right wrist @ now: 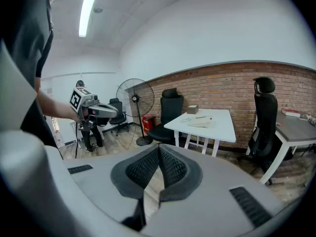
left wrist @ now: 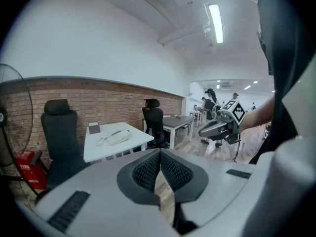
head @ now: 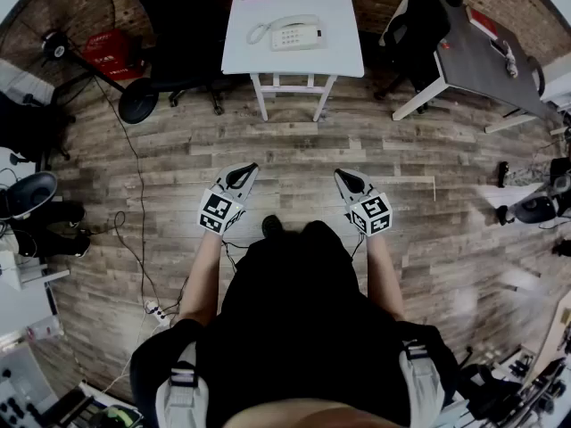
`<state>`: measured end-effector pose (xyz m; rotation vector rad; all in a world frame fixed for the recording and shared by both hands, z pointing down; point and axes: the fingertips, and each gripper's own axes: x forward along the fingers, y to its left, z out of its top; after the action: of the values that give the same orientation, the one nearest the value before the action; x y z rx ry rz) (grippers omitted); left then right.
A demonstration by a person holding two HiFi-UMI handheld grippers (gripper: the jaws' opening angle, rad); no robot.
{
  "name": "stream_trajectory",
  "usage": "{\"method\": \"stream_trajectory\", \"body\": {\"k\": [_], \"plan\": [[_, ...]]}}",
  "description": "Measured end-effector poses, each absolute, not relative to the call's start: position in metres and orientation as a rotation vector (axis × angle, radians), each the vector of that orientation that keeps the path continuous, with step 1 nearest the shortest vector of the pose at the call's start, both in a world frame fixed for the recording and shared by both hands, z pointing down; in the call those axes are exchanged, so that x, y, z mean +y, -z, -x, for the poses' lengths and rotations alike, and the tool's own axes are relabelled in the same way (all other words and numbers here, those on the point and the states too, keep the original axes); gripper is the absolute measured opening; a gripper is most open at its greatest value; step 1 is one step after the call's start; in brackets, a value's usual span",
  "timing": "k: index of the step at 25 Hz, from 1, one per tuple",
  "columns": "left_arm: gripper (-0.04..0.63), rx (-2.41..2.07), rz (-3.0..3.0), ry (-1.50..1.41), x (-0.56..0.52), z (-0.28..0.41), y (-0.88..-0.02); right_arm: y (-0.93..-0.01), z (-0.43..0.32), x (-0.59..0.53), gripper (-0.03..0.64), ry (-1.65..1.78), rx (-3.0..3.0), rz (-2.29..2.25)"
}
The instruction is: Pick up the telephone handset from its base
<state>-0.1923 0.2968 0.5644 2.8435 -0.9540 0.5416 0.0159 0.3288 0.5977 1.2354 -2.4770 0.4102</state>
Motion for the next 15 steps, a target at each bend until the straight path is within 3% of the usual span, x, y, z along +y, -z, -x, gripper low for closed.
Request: {"method": "stream_trajectory", "body": {"k": [8, 15], "plan": [[0.02, -1.084, -2.807, -0.385, 0.355, 0.177, -0.514, -0.563, -0.013, 0.38, -0.003, -0.252, -2.525, -1.091], [0.02, -1.08, -2.84, -0.382, 0.401, 0.135, -0.506, -0.583, -0.061, 0.432, -0.003, -0.328, -2.501, -1.144]]}}
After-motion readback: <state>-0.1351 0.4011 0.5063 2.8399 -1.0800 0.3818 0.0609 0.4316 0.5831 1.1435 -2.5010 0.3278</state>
